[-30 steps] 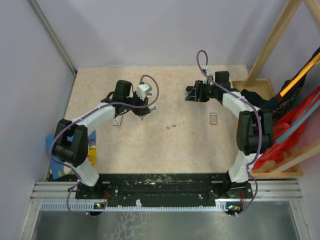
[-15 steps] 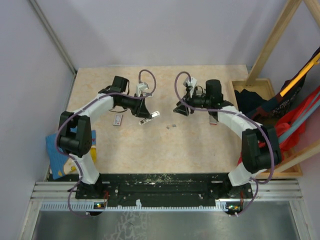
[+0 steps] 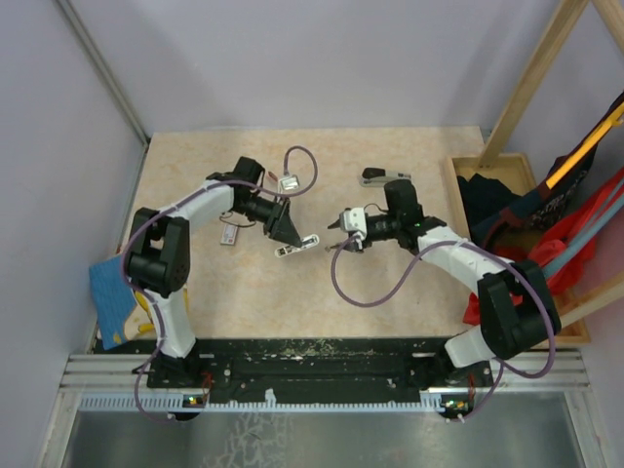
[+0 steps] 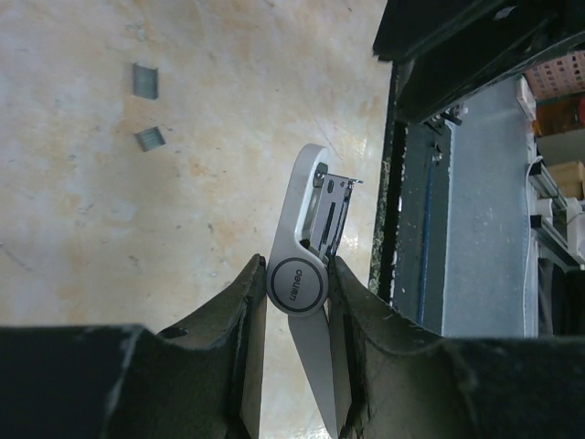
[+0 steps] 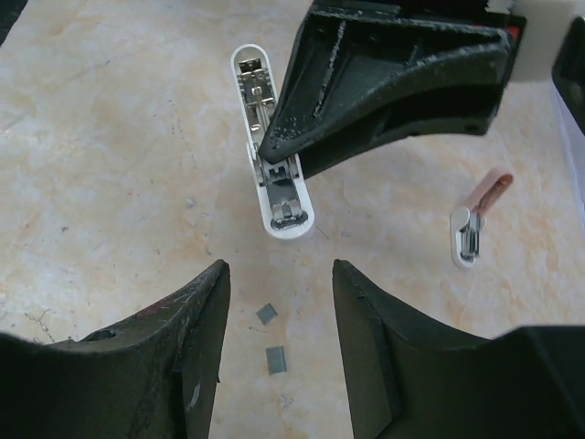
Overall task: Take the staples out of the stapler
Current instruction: Place the stapler at the center of the board.
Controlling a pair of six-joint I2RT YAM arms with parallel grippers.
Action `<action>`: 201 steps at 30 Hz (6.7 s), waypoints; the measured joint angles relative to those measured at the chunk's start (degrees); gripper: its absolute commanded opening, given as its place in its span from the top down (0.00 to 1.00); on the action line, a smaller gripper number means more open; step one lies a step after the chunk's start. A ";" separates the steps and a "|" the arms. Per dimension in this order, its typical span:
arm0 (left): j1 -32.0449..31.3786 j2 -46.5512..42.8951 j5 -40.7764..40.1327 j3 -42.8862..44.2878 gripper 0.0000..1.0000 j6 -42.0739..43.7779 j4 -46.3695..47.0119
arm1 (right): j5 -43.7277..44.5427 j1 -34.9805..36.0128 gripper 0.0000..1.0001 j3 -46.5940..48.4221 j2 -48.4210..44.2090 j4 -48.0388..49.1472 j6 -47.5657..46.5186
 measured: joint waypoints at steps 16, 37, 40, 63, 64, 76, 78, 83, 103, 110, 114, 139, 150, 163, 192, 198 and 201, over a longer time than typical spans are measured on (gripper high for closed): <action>-3.82 0.98 1.29 0.20 0.99 3.89 -4.44 | 3.28 6.12 0.35 -1.46 0.07 -5.88 -13.81; -5.73 0.98 1.27 0.22 0.99 6.58 -6.47 | 8.87 10.19 0.58 -2.60 3.13 -1.73 -10.82; -5.88 0.98 1.11 0.22 0.99 6.93 -6.78 | 9.05 10.29 0.63 -2.51 3.74 -2.01 -10.82; -5.97 1.36 1.16 0.59 0.99 7.19 -7.63 | 10.21 11.08 0.87 -2.51 3.78 -0.26 -9.49; -5.97 1.38 1.09 0.68 0.98 7.19 -7.65 | 10.38 11.13 0.90 -2.54 3.78 -0.24 -9.51; -5.97 1.25 -1.01 2.34 0.29 6.93 -7.45 | 10.43 11.41 1.00 -2.51 3.78 -1.14 -9.46; -5.97 0.76 -2.14 2.78 0.21 6.95 -7.26 | 10.29 11.50 1.00 -2.51 3.78 -1.75 -9.35; -5.97 -3.02 -6.27 2.80 0.13 6.88 -6.14 | 9.51 11.52 1.00 -1.86 4.07 -3.50 -7.91; -14.21 -19.47 -26.91 -5.81 0.00 8.70 6.03 | 4.48 9.81 1.00 5.38 8.50 -8.59 5.46; -14.14 -22.88 -29.53 -7.61 0.01 9.68 6.03 | 2.60 8.00 1.00 5.73 8.81 -9.11 7.15; -13.66 -25.20 -29.79 -9.05 0.00 10.23 5.73 | 1.92 6.91 1.00 6.10 8.81 -8.92 8.04; -11.89 -25.81 -30.32 -13.22 0.28 12.44 4.98 | 1.42 5.49 1.00 6.14 8.81 -8.35 10.03; -11.87 -24.68 -29.46 -13.20 0.78 12.41 4.92 | 1.53 5.35 1.00 6.14 8.79 -7.65 10.69; -10.36 -24.68 -27.23 -13.20 0.99 13.64 4.94 | 1.36 4.72 0.62 6.14 8.79 -6.78 12.52; 17.97 -13.03 -32.63 0.35 1.00 41.22 -2.69 | 4.28 -3.06 0.09 5.18 4.81 1.90 17.07; 22.18 -4.39 -33.27 7.69 1.00 47.34 -2.49 | 4.42 -3.43 0.09 4.74 4.79 2.08 17.33; 23.87 -3.34 -33.33 7.69 1.00 50.36 -1.01 | 4.39 -3.48 0.08 4.74 4.79 2.10 17.33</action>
